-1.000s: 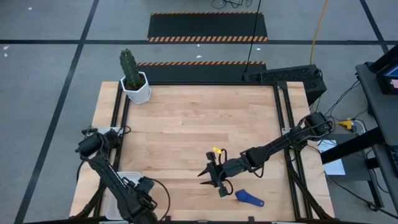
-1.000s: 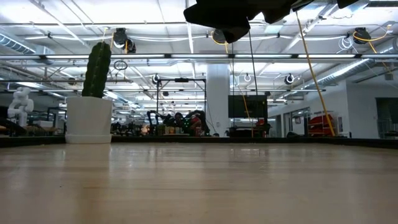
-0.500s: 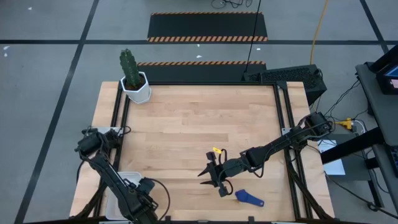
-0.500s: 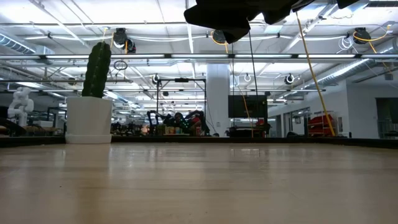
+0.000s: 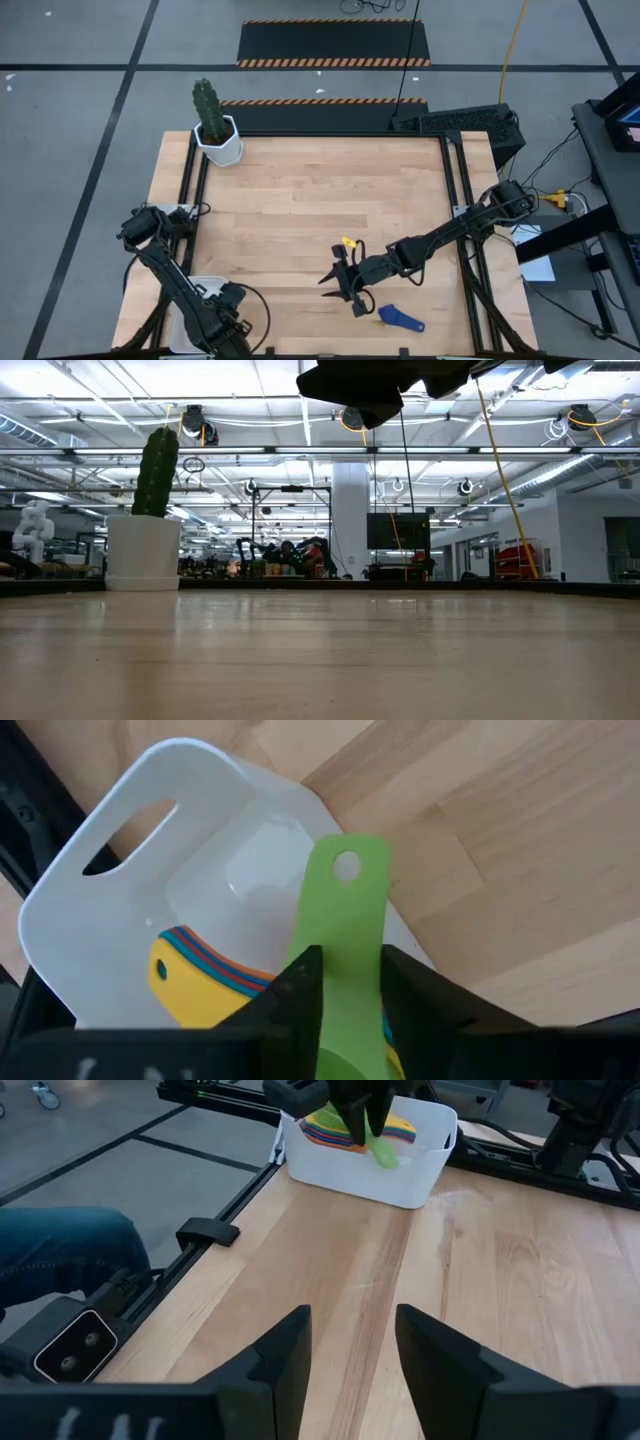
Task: Nest measuring cups in basket
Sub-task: Stack the green measuring cup on top of the yellow measuring cup into the white bin, then stack the dark blue measuring cup on top of the green measuring cup into the white bin
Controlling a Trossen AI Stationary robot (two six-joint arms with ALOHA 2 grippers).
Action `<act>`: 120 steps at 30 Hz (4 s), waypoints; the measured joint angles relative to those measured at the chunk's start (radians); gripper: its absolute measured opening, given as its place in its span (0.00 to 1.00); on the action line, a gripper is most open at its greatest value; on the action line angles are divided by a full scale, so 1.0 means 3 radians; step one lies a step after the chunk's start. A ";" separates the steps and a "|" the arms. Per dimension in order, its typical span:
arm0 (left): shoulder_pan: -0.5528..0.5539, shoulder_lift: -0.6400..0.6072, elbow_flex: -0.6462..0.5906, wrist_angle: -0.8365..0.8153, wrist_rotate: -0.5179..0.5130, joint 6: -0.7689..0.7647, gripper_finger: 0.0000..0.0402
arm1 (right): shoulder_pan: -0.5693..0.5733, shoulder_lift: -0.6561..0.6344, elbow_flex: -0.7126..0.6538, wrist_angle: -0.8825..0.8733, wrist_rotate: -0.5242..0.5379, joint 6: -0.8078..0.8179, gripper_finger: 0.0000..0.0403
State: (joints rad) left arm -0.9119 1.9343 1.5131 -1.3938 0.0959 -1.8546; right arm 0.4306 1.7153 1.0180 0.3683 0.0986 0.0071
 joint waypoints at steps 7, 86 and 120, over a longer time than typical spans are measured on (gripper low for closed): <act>0.0000 -0.0002 0.0004 -0.0092 0.0000 -0.0020 0.13 | 0.0010 0.0000 0.0000 0.0025 0.0000 -0.0003 0.35; -0.0170 0.0039 -0.0120 0.0116 -0.0213 -0.0979 0.01 | 0.0034 0.0000 -0.0003 0.0003 0.0000 -0.0077 0.35; 0.0016 0.0030 0.0682 -0.0584 -0.1123 -0.0465 0.02 | 0.0179 -0.0406 0.0000 -0.0977 0.0286 0.0259 0.35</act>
State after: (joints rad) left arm -0.9070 1.9432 1.7178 -1.5689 -0.2411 -1.9941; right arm 0.4843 1.5936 1.0180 0.0753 0.1843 0.0847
